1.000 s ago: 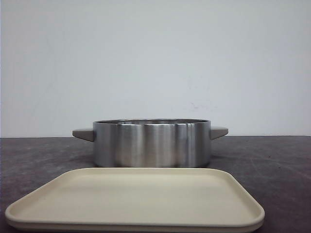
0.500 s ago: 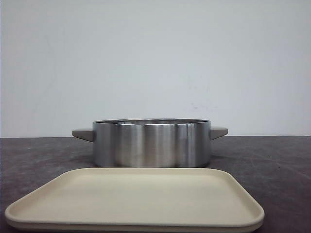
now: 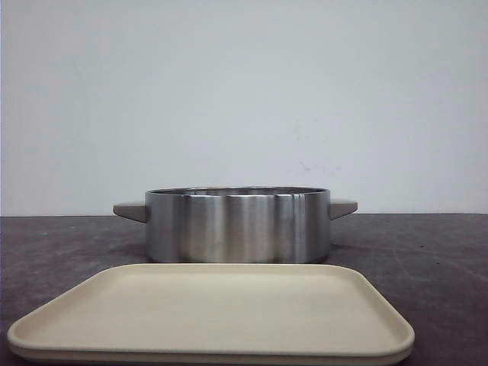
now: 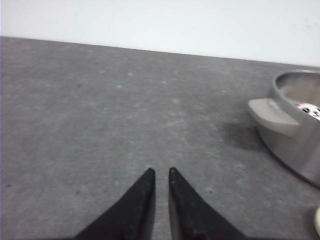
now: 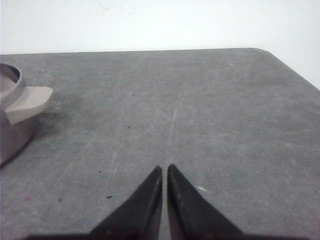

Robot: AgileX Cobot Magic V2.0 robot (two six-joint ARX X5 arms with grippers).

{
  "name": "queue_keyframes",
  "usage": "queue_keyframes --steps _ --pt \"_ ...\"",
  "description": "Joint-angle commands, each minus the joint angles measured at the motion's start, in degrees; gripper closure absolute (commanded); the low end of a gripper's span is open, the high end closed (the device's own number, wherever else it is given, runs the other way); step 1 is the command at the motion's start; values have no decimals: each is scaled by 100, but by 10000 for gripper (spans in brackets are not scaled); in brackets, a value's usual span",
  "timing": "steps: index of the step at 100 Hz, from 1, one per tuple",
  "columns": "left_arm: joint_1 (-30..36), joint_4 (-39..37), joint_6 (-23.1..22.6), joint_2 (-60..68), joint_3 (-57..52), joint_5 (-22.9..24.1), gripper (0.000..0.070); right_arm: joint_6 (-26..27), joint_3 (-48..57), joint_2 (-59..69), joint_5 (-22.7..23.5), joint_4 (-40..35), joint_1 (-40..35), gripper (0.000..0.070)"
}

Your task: Steam buns

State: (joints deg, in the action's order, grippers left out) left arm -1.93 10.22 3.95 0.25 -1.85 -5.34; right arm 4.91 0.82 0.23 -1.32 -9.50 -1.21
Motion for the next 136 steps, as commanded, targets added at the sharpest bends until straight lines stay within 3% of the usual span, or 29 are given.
queue_keyframes --steps 1,35,136 --pt "7 57 -144 -9 107 -7 683 24 -17 -2 -20 66 -4 687" --pt "-50 37 -310 -9 107 -15 683 24 -17 -2 -20 66 -4 687" --pt "-83 -114 -240 -9 105 -26 683 24 -17 -2 -20 66 -4 687"
